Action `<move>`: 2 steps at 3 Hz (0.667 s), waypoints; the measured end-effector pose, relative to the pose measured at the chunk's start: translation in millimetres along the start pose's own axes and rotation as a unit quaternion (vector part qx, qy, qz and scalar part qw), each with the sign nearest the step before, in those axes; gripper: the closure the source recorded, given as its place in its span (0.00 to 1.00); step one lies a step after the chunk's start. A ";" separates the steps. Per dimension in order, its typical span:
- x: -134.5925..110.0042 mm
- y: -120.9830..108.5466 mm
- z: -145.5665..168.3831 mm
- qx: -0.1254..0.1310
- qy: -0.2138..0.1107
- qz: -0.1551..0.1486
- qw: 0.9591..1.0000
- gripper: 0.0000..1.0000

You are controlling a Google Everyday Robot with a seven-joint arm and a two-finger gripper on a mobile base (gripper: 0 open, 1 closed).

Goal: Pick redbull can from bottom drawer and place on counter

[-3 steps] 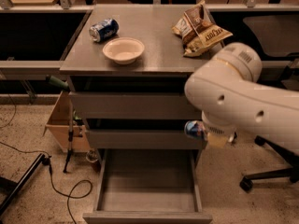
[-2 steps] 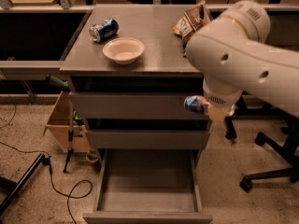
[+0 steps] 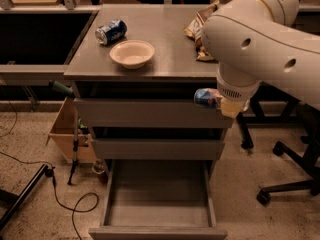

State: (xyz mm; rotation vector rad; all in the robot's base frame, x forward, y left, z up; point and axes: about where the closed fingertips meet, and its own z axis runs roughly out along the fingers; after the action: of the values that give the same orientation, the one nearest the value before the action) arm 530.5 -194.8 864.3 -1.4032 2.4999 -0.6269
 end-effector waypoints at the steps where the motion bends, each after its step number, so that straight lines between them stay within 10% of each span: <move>1: -4.7 -0.7 0.8 -0.026 -0.025 0.011 0.999 1.00; 2: -22.9 -25.4 -15.7 -0.058 -0.092 0.026 0.994 1.00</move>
Offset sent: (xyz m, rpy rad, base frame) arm 0.0605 0.0259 0.0795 0.4146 -0.0477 0.0896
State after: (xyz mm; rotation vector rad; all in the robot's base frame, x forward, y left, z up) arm 556.1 -182.8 889.4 -1.3627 2.4508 -0.3297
